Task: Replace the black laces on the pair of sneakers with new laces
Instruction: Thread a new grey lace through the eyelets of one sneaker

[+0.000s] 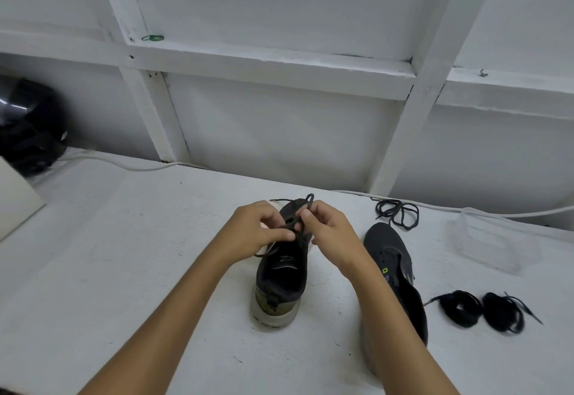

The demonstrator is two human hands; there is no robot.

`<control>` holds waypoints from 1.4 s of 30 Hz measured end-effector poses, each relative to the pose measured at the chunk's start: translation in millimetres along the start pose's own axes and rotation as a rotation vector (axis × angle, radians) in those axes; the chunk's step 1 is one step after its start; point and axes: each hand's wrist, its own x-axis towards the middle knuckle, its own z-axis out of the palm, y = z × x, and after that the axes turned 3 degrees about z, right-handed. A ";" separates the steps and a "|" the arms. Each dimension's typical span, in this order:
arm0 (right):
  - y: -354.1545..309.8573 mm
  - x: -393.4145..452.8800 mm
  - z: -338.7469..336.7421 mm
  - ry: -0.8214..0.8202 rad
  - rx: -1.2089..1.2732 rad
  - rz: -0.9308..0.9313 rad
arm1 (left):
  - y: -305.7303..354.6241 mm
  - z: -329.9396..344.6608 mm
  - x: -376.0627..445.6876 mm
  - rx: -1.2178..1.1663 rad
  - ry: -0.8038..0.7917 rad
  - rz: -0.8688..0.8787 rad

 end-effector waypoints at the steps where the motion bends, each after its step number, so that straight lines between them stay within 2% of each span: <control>1: -0.2 -0.5 0.0 -0.010 0.008 0.018 | -1.5 -5.5 -1.8 -0.019 -0.026 -0.009; 6: 1.4 0.3 3.8 0.018 0.043 0.068 | -4.5 -26.3 -3.2 0.004 0.125 0.103; 9: -0.3 4.3 3.7 0.042 0.108 0.096 | -3.9 -31.1 -2.7 -0.342 0.098 0.030; 12: -5.1 8.2 -7.4 0.097 0.404 0.142 | -5.9 -37.4 -1.5 -0.799 0.108 -0.074; 13: -6.9 8.5 -13.2 0.115 0.474 0.155 | -8.1 -40.4 -2.2 -0.860 0.106 -0.094; 14: -7.4 8.9 -18.9 0.138 0.514 0.174 | -10.4 -43.5 -3.6 -0.828 0.097 -0.104; 15: -7.8 9.4 -24.2 0.170 0.523 0.205 | -14.5 -46.3 -4.5 -0.679 0.097 -0.095; 18: -4.9 10.6 -36.7 0.309 0.412 0.337 | -36.6 -51.8 -3.9 0.112 0.189 0.038; 19: -1.1 10.9 -39.5 0.354 0.327 0.368 | -43.7 -52.5 -3.4 0.278 0.236 0.091; 21: 10.4 11.5 -42.8 0.408 0.160 0.372 | -55.6 -53.7 -4.2 0.349 0.295 0.129; 24: 28.6 13.4 -42.6 0.405 -0.117 0.361 | -66.4 -51.7 -8.8 0.422 0.261 0.140; 26: 30.5 12.2 -37.9 0.332 -0.441 0.343 | -72.3 -49.1 -11.7 0.580 0.243 0.133; 28: 25.8 6.8 -27.6 0.284 -0.746 0.317 | -77.0 -46.1 -12.0 0.700 0.177 0.052; 30: 18.4 -1.7 -14.0 0.272 -0.814 0.238 | -80.1 -40.4 -12.4 0.610 0.066 -0.017; 32: 11.2 -8.0 -4.0 0.214 -0.717 0.165 | -77.3 -31.3 -16.3 0.365 0.015 0.000; 35: 4.6 -15.8 3.1 0.005 -0.611 0.164 | -63.4 -14.2 -22.9 0.122 -0.029 0.031; 38: 4.1 -16.4 4.7 -0.088 -0.622 0.137 | -53.4 -3.4 -23.8 0.064 -0.085 0.046; 42: 8.0 -7.2 -1.4 -0.056 -0.552 0.137 | -50.3 1.7 -18.7 0.058 -0.040 0.046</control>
